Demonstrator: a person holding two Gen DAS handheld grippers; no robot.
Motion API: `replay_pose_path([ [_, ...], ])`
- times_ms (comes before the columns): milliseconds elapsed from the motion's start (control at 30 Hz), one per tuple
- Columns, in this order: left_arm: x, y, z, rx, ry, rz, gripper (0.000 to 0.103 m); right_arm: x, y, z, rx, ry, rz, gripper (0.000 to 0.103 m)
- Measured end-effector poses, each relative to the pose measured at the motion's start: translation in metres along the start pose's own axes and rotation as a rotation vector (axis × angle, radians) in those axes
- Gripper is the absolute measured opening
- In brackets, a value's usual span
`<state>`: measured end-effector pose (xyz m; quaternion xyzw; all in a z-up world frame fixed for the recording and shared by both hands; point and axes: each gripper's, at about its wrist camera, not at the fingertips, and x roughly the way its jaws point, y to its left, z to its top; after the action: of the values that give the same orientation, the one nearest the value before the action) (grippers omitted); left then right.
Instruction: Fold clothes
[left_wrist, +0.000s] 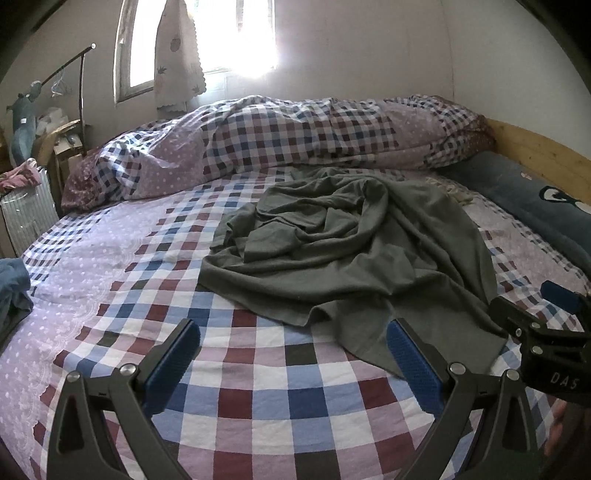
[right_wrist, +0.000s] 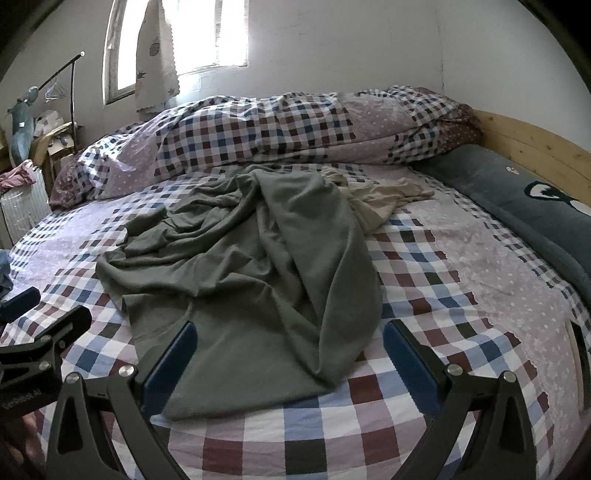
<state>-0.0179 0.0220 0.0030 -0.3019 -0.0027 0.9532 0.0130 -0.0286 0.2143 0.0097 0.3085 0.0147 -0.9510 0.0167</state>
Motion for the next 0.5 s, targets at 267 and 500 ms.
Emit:
replay_pose_path([
  [267,0.0000,0.0008,-0.0006,-0.007,-0.003,-0.003,0.102,-0.0002,0.0006,-0.0009,-0.001,0.001,0.002,0.103],
  [500,-0.0011,0.0004,-0.0004,-0.013,-0.012,-0.003,0.102,-0.0002,0.0007,-0.0006,-0.001,0.001,0.005,0.103],
])
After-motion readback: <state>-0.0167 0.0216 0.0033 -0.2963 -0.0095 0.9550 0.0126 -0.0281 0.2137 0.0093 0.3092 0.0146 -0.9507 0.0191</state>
